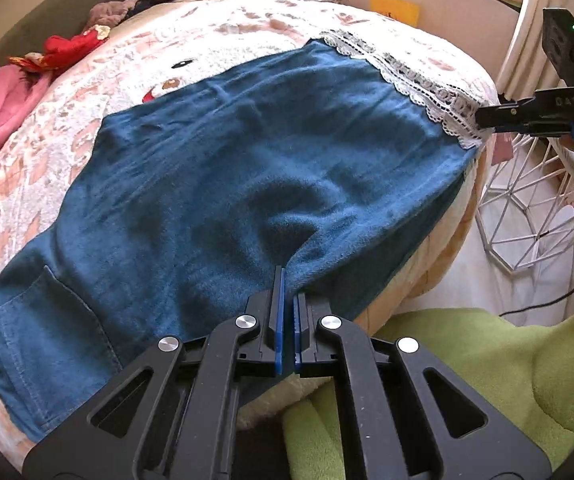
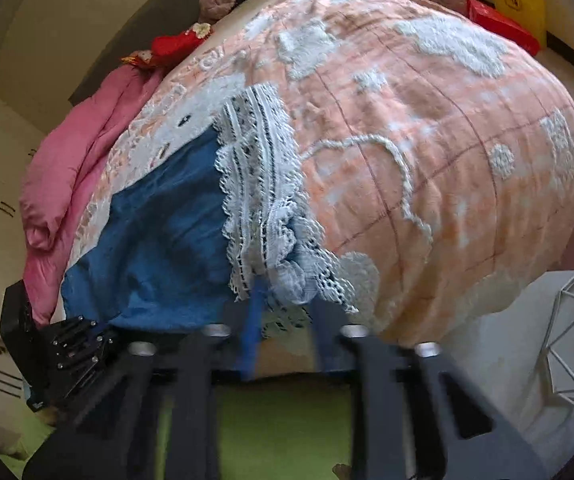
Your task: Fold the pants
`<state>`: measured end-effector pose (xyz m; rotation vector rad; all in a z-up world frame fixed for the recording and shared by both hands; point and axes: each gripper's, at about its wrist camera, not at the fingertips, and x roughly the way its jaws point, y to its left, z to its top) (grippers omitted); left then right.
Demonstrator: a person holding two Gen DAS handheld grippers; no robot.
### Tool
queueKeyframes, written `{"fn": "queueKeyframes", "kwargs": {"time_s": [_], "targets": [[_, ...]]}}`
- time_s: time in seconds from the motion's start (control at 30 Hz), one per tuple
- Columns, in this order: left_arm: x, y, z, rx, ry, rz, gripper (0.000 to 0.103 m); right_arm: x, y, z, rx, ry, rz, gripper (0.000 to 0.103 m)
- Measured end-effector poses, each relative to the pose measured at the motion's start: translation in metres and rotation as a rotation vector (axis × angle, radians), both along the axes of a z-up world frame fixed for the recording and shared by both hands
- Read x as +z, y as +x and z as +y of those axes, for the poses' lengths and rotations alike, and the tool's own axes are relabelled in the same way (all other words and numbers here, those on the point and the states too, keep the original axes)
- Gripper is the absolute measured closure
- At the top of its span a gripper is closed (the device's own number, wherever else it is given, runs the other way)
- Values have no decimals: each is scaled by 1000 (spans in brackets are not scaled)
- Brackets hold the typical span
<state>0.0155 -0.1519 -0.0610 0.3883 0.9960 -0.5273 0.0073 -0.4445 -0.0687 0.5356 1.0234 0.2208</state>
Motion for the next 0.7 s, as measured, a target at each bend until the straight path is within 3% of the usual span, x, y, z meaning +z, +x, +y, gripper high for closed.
{"fn": "queueKeyframes", "kwargs": {"time_s": [0.2, 0.33, 0.4, 0.47, 0.6, 0.67, 0.7], "targets": [[-6, -1, 1, -14, -1, 32, 103, -10, -2, 0, 19, -45, 43, 88], [-11, -2, 1, -28, 1, 47, 103, -19, -2, 1, 34, -111, 87, 74], [-8, -4, 3, -47, -29, 64, 99, -8, -3, -3, 27, -157, 57, 67], [-7, -9, 7, -66, -64, 89, 89, 12, -1, -8, 22, -227, -19, 62], [15, -3, 21, -50, -152, 76, 86, 42, 21, -10, 53, -260, -148, 47], [29, 11, 28, -5, -166, 44, 67, 48, 43, -5, 87, -279, -188, 47], [35, 25, 35, 38, -153, 22, 66, 48, 57, -2, 105, -287, -201, 46]]}}
